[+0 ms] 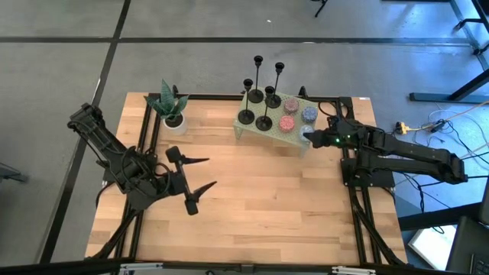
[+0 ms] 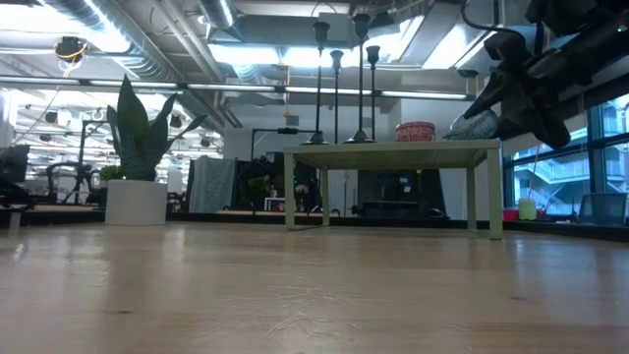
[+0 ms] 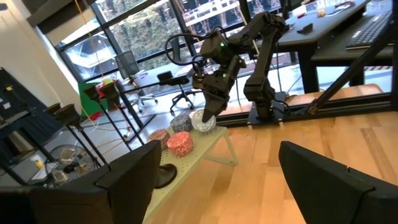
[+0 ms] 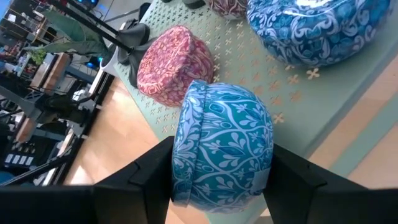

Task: Pick & Place candle stick holders
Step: Put the light blue scented candle on the shelf

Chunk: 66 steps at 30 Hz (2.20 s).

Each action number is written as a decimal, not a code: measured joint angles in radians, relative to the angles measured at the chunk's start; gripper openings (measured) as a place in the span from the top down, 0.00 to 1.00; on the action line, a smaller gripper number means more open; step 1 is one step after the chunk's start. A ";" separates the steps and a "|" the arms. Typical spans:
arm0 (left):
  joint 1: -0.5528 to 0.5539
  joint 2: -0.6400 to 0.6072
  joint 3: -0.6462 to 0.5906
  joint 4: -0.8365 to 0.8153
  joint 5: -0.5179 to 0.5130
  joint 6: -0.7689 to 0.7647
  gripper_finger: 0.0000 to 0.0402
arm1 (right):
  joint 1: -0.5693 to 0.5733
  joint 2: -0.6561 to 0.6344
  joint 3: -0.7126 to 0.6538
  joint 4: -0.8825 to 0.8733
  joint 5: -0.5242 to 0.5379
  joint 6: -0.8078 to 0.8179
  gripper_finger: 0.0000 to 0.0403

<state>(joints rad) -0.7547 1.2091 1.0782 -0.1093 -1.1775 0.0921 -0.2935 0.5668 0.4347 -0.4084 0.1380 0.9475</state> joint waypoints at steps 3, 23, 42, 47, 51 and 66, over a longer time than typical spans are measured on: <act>0.000 0.000 0.000 0.000 0.021 0.000 0.20 | 0.000 0.000 0.000 0.000 0.000 -0.053 0.49; -0.001 0.000 0.000 0.000 0.182 0.000 0.20 | 0.000 0.001 0.000 0.049 -0.040 -0.074 0.49; -0.001 0.000 0.000 0.000 0.185 0.000 0.20 | 0.000 0.001 0.001 0.080 -0.045 -0.104 0.49; -0.001 0.000 0.000 0.000 0.185 0.000 0.20 | 0.000 0.001 0.001 0.096 -0.045 -0.122 0.49; -0.001 0.000 0.000 0.000 0.185 0.000 0.20 | 0.000 0.001 0.001 0.095 -0.045 -0.114 0.49; -0.001 0.000 0.000 0.000 0.200 -0.088 0.20 | 0.000 0.001 0.001 0.094 -0.042 -0.124 0.49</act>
<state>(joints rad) -0.7555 1.2095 1.0782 -0.1089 -0.9772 0.0044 -0.2934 0.5674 0.4355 -0.3147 0.0959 0.8238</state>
